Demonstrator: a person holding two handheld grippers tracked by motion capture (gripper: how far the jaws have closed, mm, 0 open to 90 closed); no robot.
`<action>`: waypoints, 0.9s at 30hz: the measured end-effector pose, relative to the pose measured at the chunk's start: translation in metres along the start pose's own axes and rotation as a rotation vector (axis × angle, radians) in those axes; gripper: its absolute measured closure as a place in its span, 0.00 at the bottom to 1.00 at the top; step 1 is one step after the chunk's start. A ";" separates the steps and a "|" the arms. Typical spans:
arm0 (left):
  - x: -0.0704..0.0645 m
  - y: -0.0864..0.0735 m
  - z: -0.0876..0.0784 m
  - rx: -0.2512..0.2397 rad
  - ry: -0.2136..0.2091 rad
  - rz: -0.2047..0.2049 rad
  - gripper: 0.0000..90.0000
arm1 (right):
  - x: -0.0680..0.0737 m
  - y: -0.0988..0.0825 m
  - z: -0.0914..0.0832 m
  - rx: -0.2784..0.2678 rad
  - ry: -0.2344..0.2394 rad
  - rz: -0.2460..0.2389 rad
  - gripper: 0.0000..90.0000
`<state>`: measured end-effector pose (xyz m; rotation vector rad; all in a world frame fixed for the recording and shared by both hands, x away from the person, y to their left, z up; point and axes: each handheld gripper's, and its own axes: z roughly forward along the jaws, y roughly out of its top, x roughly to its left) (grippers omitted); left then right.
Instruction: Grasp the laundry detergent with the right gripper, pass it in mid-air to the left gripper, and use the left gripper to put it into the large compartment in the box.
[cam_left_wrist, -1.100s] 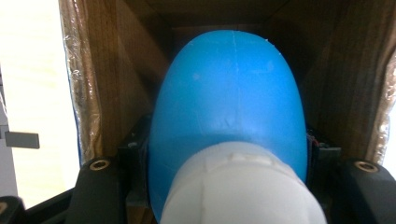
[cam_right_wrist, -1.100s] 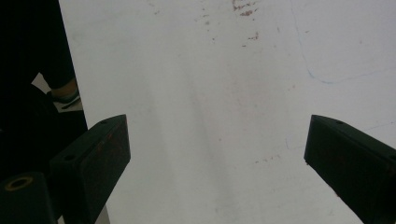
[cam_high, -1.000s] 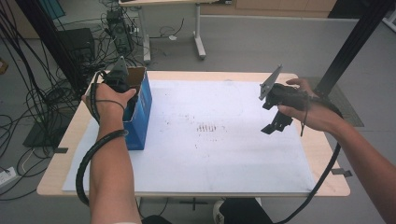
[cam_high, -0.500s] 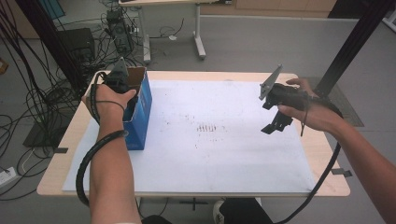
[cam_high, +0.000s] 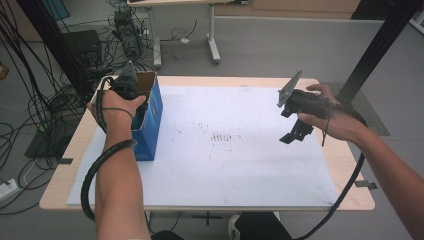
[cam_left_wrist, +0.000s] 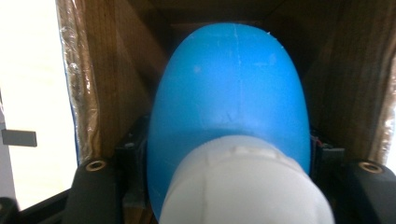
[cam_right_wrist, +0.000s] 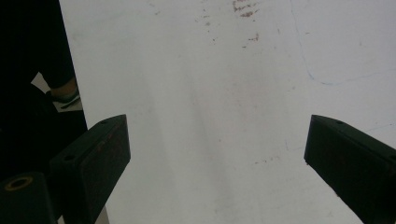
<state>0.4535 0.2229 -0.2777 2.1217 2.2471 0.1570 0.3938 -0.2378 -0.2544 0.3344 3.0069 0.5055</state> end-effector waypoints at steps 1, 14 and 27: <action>0.000 0.000 -0.001 -0.003 -0.001 -0.001 0.37 | 0.000 0.000 0.000 -0.002 0.000 -0.001 0.08; 0.000 -0.003 -0.025 -0.035 0.019 0.007 0.32 | 0.001 0.002 -0.002 -0.009 -0.003 -0.004 0.08; -0.003 -0.017 -0.056 -0.076 -0.004 0.053 0.18 | -0.004 0.011 0.001 -0.009 0.009 0.002 0.08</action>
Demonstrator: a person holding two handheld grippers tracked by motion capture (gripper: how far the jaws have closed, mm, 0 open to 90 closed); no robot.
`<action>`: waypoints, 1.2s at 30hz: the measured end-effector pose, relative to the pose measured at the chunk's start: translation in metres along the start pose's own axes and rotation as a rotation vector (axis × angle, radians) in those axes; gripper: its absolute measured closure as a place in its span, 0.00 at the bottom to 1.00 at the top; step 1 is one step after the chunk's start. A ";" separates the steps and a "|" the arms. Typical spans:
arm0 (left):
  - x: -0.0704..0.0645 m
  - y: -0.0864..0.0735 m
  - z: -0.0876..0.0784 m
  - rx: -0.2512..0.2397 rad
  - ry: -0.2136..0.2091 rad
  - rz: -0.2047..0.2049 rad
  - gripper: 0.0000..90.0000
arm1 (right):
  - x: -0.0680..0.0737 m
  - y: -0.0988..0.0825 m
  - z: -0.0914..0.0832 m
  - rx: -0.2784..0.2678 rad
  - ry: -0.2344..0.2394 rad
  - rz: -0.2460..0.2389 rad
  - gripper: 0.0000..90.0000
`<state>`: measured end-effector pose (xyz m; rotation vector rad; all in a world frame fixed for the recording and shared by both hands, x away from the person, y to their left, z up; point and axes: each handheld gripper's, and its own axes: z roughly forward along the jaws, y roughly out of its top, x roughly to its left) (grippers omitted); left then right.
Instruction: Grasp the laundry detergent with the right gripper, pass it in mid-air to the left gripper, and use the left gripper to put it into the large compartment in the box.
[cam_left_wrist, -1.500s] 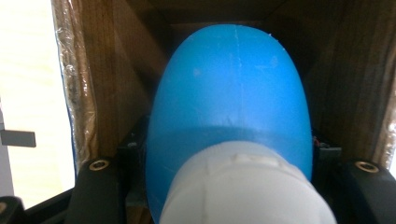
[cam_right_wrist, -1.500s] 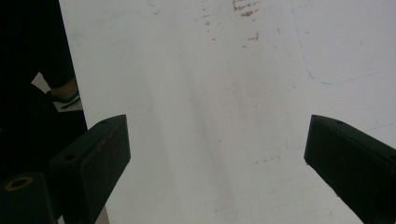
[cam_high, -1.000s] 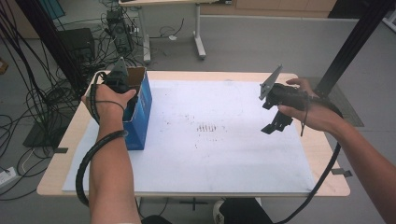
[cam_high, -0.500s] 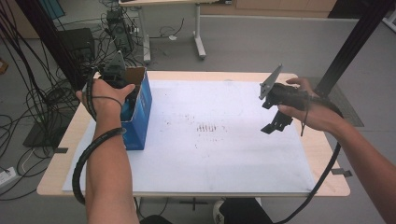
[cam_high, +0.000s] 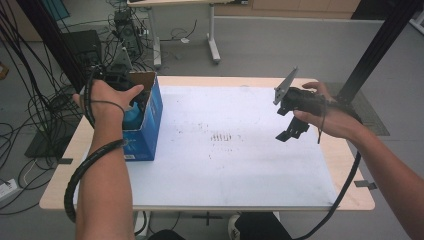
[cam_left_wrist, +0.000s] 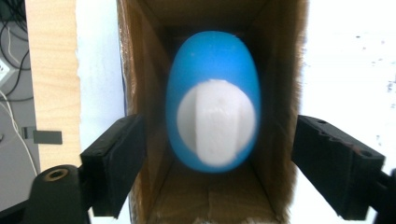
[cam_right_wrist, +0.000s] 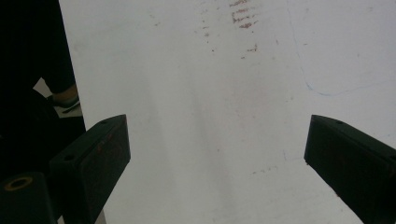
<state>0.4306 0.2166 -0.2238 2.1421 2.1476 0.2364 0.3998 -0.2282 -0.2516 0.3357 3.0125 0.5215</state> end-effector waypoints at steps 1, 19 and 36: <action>-0.001 -0.001 -0.004 -0.004 -0.005 0.007 0.17 | -0.001 0.000 0.000 -0.003 -0.002 0.004 0.08; -0.075 -0.029 -0.048 -0.084 -0.053 0.241 0.06 | -0.032 0.012 -0.010 0.037 -0.028 0.103 0.07; -0.135 -0.037 -0.047 -0.071 -0.064 0.378 0.06 | -0.069 0.017 -0.016 0.072 -0.037 0.172 0.07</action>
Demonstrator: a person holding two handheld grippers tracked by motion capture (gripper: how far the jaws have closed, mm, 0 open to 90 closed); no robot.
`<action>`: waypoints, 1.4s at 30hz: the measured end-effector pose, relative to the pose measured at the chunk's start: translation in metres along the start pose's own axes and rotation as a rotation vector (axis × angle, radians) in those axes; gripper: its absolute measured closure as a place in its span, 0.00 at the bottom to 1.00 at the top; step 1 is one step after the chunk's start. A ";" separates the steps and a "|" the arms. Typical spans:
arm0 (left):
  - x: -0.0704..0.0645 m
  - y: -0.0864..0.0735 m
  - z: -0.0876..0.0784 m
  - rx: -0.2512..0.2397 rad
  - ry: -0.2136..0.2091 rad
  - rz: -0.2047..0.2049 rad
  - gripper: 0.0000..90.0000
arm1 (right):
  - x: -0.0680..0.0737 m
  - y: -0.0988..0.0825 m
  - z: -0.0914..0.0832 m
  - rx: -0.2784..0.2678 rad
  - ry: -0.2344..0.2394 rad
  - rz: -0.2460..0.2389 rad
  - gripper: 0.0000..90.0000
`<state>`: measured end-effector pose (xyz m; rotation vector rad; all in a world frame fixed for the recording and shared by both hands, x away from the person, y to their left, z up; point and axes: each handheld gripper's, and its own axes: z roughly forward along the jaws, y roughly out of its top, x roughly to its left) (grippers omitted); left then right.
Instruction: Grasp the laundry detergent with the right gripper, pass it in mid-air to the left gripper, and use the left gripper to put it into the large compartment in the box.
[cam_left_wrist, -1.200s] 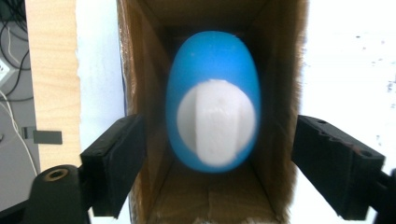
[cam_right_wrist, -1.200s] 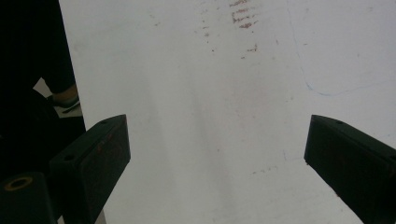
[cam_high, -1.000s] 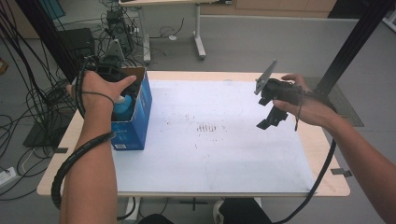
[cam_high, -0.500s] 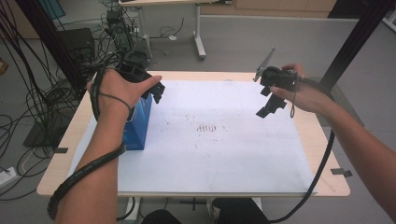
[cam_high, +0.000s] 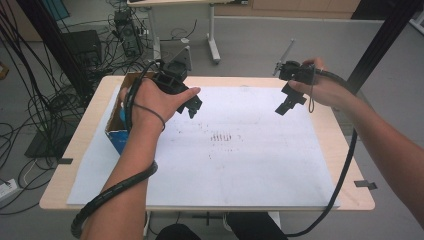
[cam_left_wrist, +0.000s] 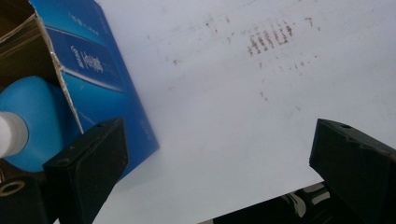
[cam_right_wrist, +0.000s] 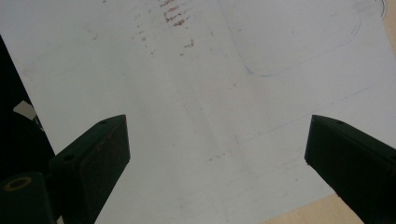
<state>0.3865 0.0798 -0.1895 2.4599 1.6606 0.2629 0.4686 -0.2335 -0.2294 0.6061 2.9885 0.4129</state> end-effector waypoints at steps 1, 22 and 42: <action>-0.001 0.001 -0.001 -0.001 0.001 0.002 0.06 | -0.002 0.001 -0.001 0.002 -0.001 0.003 0.07; -0.019 0.008 -0.004 -0.002 -0.009 0.042 0.06 | -0.013 0.005 -0.012 0.042 -0.017 0.029 0.07; -0.023 0.011 0.003 0.004 -0.024 0.043 0.06 | -0.013 0.003 -0.009 0.062 -0.013 0.029 0.07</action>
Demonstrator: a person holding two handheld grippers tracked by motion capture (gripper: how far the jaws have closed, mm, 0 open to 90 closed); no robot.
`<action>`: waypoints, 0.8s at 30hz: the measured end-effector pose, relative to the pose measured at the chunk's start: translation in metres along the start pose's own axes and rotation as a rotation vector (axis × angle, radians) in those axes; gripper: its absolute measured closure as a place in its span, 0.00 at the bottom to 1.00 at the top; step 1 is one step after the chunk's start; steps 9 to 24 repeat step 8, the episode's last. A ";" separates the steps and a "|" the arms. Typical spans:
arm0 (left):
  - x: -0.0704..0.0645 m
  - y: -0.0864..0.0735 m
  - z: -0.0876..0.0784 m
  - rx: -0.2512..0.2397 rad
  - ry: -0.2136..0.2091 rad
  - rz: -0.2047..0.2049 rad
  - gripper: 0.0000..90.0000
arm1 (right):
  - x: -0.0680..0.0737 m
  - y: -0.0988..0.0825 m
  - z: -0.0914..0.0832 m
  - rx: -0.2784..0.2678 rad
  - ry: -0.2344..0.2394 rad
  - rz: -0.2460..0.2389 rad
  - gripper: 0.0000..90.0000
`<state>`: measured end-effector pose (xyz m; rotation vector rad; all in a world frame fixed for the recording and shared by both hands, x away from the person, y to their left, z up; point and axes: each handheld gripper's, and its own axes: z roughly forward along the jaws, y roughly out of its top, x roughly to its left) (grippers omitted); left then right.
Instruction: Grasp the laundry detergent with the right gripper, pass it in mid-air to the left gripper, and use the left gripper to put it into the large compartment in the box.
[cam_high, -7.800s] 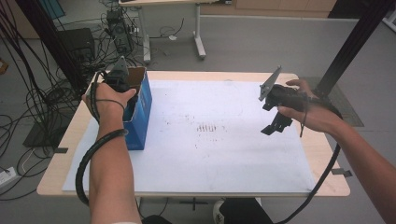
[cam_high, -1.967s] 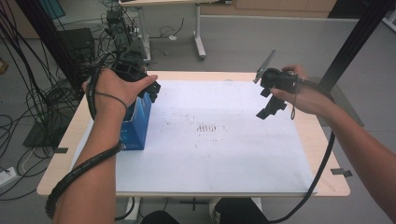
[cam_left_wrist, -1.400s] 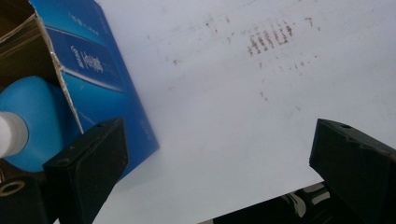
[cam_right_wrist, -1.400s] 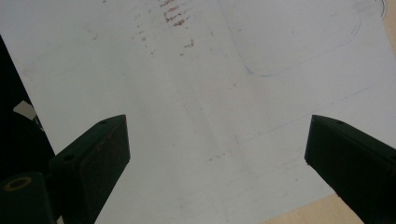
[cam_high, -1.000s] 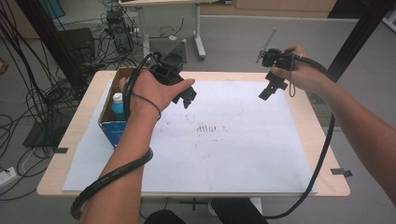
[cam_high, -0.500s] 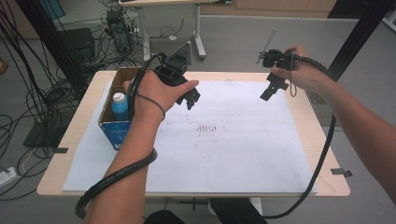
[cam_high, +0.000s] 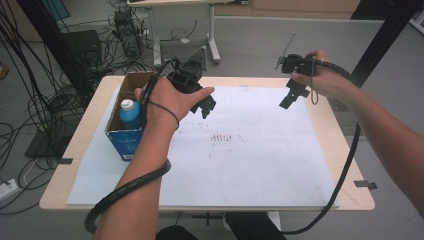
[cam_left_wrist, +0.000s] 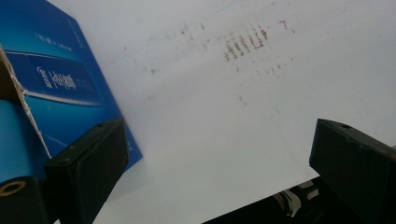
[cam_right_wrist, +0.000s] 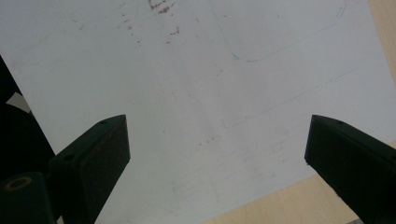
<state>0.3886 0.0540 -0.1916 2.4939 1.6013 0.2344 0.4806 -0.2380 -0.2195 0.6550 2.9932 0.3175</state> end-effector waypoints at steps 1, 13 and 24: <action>0.000 0.000 0.001 -0.002 0.002 0.000 0.06 | 0.000 0.000 0.000 0.001 0.000 0.001 0.07; -0.001 0.000 0.002 0.000 -0.003 -0.005 0.06 | 0.002 -0.003 -0.001 0.002 0.006 0.001 0.07; -0.001 0.000 0.002 0.000 -0.003 -0.005 0.06 | 0.002 -0.003 -0.001 0.002 0.006 0.001 0.07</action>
